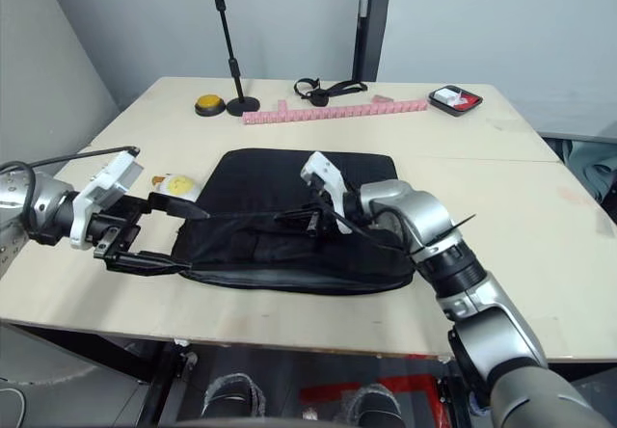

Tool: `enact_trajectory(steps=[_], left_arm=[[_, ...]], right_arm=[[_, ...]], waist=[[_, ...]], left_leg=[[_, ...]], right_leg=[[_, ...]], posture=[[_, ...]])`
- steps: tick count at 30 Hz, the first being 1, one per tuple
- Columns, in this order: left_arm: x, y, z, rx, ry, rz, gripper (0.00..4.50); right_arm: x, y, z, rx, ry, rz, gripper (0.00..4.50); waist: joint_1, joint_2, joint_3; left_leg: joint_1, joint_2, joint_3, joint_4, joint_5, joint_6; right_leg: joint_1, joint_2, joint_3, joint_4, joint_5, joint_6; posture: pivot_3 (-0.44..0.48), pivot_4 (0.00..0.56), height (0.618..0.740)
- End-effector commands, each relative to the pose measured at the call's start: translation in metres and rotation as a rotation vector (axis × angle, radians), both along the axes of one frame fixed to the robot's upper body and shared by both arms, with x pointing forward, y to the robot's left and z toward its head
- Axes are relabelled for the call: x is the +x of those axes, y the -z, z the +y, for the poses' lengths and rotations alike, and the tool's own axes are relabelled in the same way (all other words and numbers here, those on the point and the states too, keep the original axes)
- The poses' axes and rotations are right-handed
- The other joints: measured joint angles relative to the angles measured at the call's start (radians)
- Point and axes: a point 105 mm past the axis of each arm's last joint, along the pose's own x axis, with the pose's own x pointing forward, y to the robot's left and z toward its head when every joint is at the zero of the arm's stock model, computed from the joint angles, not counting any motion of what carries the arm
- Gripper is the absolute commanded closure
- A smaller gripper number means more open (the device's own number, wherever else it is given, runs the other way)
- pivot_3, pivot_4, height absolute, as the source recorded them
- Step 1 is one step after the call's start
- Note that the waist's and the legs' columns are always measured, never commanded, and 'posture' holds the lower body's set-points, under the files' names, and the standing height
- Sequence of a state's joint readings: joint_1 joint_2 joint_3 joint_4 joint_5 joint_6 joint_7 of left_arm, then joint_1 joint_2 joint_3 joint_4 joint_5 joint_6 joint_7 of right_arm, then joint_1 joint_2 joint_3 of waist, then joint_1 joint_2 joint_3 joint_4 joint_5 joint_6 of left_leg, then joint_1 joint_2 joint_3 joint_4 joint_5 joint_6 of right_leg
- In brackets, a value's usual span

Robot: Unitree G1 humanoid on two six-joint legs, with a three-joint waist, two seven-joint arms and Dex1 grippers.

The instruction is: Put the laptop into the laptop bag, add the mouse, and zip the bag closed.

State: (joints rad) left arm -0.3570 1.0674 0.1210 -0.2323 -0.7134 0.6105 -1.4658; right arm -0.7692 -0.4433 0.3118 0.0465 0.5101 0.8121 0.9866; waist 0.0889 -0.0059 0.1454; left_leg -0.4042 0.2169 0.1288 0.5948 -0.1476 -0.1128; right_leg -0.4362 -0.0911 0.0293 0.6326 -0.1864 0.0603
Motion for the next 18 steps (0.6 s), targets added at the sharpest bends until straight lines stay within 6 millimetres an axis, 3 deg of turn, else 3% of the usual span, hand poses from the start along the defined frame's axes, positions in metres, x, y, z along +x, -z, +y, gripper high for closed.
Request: enact_trajectory(steps=[1, 7, 14, 18], left_arm=[[-0.002, -0.012, 0.002, -0.01, -0.01, -0.048, 0.0], [-0.001, -0.012, 0.003, -0.014, -0.021, -0.04, 0.0], [0.011, -0.009, 0.018, -0.07, -0.129, -0.002, 0.0], [0.034, -0.005, 0.034, -0.156, -0.293, 0.007, 0.0]], right_arm=[[0.007, -0.005, 0.0, -0.027, -0.003, -0.066, 4.43], [0.018, 0.03, 0.0, -0.182, 0.025, -0.064, 4.43], [0.025, 0.033, -0.004, -0.241, 0.045, -0.064, 4.43], [0.026, 0.033, -0.004, -0.254, 0.041, -0.079, 4.43]], waist=[[0.0, 0.0, 0.0], [-0.005, 0.0, 0.0], [-0.009, 0.0, 0.0], [-0.005, 0.0, -0.001]], left_leg=[[0.0, 0.0, 0.0, 0.0, 0.0, 0.0], [0.0, 0.0, 0.0, 0.0, 0.0, 0.0], [0.005, 0.0, 0.0, 0.0, 0.0, -0.001], [0.006, 0.0, 0.0, 0.001, 0.001, -0.001]], right_leg=[[0.0, 0.0, 0.0, 0.0, 0.0, 0.0], [0.0, 0.0, 0.0, 0.0, 0.0, 0.0], [0.002, 0.0, 0.001, 0.005, 0.0, 0.0], [0.002, -0.001, 0.0, 0.009, 0.0, 0.0]], posture=[[0.0, 0.15, 0.739], [0.0, 0.15, 0.739], [0.0, 0.15, 0.739], [0.0, 0.15, 0.739]])
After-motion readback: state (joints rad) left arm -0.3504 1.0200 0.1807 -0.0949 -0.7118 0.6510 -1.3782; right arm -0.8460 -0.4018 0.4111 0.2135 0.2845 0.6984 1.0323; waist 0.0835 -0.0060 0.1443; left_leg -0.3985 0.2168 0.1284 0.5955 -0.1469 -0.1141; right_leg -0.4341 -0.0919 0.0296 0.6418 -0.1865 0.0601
